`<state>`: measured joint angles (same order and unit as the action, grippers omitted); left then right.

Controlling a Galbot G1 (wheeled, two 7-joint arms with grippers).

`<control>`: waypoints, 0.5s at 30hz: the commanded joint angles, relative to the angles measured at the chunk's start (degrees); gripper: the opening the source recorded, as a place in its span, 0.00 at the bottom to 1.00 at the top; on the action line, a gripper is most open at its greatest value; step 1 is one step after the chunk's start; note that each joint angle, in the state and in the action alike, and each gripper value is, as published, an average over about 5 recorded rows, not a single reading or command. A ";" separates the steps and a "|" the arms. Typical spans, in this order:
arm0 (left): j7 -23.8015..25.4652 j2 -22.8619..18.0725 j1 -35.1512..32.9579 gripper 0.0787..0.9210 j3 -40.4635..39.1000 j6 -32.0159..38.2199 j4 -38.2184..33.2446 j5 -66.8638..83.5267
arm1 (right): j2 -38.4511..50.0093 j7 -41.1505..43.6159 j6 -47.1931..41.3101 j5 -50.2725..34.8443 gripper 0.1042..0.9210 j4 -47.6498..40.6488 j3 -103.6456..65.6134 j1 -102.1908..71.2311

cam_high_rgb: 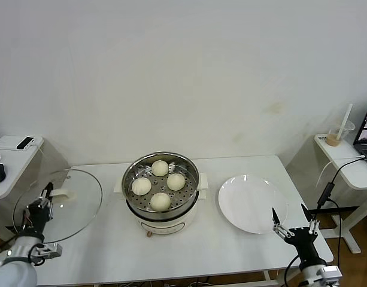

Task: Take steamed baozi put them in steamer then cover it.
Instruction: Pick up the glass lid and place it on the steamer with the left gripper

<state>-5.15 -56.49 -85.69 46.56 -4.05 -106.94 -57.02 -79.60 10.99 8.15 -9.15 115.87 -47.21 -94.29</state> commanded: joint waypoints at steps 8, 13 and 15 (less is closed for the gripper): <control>8.07 11.01 15.49 0.08 -19.87 -12.67 -9.82 10.48 | -1.20 0.17 -0.12 5.81 0.88 0.47 0.52 -0.76; 11.08 10.39 26.37 0.08 -32.02 -18.48 -9.27 10.40 | -2.22 -0.49 -1.46 11.54 0.88 1.23 0.99 -0.56; 12.51 9.29 30.72 0.08 -36.84 -20.56 -8.84 10.49 | -2.20 -0.54 -1.86 12.20 0.88 1.43 1.05 -0.53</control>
<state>1.84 -48.91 -75.11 33.02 -13.50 -114.15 -49.74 -80.87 10.95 7.52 -4.00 116.65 -46.49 -94.79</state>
